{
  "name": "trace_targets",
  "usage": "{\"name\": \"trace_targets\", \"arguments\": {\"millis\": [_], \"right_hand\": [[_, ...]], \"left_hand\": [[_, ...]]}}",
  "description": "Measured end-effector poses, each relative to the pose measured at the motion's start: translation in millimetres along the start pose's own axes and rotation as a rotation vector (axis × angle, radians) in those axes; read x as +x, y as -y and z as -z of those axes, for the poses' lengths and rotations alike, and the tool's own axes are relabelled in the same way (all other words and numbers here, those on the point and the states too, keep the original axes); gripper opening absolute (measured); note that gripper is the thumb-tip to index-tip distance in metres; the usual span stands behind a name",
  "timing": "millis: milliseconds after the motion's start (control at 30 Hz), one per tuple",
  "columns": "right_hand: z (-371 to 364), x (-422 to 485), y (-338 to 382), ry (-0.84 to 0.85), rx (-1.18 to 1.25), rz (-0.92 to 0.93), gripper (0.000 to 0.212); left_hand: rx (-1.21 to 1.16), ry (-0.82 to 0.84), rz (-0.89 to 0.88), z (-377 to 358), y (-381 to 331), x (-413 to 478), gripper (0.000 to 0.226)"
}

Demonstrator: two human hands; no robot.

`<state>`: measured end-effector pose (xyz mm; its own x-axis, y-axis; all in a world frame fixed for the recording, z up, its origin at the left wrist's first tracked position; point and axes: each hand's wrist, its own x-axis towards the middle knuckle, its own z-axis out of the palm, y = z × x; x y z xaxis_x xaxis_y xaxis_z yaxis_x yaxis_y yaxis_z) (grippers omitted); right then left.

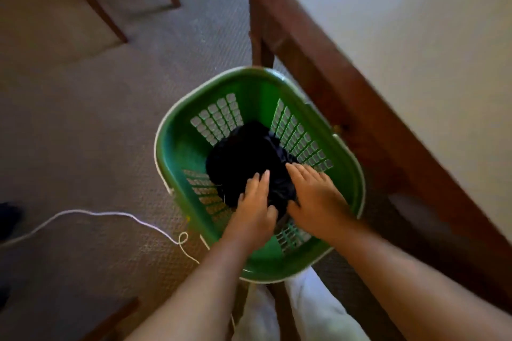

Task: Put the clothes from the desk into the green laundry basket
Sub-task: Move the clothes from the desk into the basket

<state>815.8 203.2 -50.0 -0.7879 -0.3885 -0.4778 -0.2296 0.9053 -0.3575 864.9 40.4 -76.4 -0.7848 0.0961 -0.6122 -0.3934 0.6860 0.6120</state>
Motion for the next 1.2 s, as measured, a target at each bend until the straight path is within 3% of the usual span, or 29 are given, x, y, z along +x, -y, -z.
{"name": "trace_targets", "arguments": {"millis": [133,233,467,633,800,1200], "right_hand": [[70.7,-64.2,24.3,-0.179,0.189,-0.005,0.067],[116.8,-116.6,36.2,-0.366,0.155,-0.026,0.067],[178.0,-211.5,29.4,-0.633,0.188,-0.186,0.067],[181.5,-274.0,-5.0,-0.783,0.254,-0.368,0.064],[190.7,-331.0,-54.2,-0.926,0.308,-0.522,0.063],[249.3,-427.2,-194.0,-1.079,0.378,-0.646,0.065]], "left_hand": [[0.049,-0.038,-0.136,48.8,-53.5,-39.2,0.073],[0.111,-0.062,-0.276,76.6,-103.2,-69.4,0.072],[0.232,0.012,-0.64,85.9,-225.8,-119.0,0.072],[0.364,0.11,-0.794,52.8,-304.2,-131.3,0.079],[0.399,0.156,-0.934,1.1,-384.5,-140.3,0.068],[0.451,0.241,-1.031,-112.7,-535.2,-129.5,0.072]]}}
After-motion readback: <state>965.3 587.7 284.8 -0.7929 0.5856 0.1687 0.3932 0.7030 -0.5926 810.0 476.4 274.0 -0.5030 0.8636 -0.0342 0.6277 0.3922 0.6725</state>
